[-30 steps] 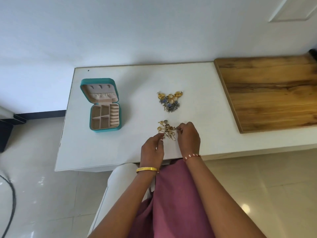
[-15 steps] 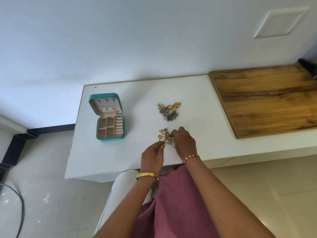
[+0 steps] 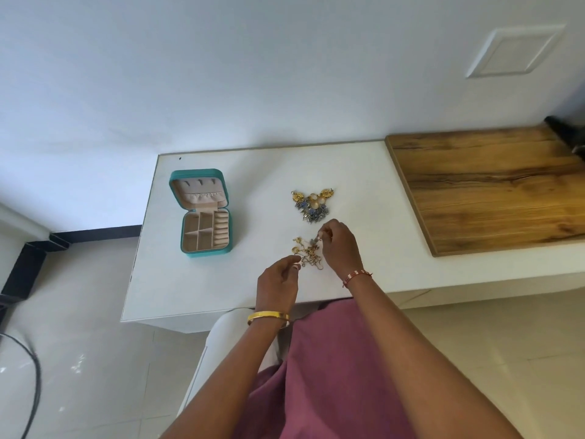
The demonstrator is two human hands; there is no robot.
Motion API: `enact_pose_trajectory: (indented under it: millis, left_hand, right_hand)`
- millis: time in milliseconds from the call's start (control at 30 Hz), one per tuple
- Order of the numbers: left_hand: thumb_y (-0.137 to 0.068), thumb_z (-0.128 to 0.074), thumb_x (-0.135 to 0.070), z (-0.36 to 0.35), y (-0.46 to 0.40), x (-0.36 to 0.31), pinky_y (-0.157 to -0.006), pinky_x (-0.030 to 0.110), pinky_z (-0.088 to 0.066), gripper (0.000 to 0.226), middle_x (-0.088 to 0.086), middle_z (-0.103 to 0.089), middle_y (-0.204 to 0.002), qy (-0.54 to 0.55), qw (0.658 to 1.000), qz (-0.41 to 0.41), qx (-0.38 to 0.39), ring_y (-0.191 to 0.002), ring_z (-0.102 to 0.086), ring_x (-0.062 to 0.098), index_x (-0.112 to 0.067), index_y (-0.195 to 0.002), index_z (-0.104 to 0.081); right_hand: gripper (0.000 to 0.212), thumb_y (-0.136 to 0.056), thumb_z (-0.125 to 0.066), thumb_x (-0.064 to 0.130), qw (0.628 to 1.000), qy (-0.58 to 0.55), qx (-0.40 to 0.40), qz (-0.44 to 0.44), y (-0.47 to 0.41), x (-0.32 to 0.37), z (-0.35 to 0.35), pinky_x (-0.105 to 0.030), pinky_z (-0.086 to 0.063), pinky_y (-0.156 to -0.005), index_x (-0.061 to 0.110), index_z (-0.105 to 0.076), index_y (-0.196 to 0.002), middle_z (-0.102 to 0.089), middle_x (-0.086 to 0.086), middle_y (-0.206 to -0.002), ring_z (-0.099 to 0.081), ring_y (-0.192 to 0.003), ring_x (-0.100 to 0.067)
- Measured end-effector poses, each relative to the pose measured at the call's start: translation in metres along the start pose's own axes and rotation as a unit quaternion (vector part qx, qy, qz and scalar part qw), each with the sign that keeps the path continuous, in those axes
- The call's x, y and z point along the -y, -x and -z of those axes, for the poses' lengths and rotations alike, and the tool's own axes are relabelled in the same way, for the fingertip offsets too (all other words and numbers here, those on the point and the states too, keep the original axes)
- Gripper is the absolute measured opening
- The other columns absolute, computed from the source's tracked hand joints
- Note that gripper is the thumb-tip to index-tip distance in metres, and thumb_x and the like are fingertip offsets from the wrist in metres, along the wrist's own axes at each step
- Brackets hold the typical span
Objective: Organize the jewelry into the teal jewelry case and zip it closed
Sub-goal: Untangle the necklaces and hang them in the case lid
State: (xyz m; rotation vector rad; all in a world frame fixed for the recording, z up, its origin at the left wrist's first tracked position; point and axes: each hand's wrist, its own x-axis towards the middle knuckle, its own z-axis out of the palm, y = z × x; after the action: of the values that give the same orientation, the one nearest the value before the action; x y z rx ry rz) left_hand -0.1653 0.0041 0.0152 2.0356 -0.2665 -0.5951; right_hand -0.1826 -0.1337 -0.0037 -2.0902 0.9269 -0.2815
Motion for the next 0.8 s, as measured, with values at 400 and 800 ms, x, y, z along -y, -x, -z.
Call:
enact_pose_trajectory:
  millis: [400, 800]
  left_hand:
    - [-0.088, -0.051, -0.005, 0.043, 0.02, -0.061, -0.085, 0.018, -0.04, 0.028, 0.007, -0.064, -0.116, 0.06, 0.989, -0.113, -0.08, -0.092, -0.055, 0.009, -0.011, -0.115, -0.06]
    - [-0.084, -0.057, -0.003, 0.107, 0.06, -0.117, -0.061, 0.01, -0.046, 0.016, 0.003, -0.066, -0.071, 0.084, 0.969, -0.225, -0.052, -0.067, -0.06, 0.016, -0.009, -0.093, -0.068]
  right_hand:
    - [0.021, -0.096, -0.036, 0.007, 0.981, -0.132, 0.133, 0.058, 0.027, 0.108, 0.071, -0.018, -0.045, -0.058, 0.015, -0.044, -0.078, -0.064, -0.005, -0.079, -0.059, -0.068, -0.015]
    - [0.013, -0.095, -0.044, 0.008, 0.963, -0.161, 0.164, 0.141, 0.089, 0.186, 0.121, -0.023, -0.049, -0.059, 0.008, -0.052, -0.085, -0.057, -0.005, -0.064, -0.051, -0.054, -0.015]
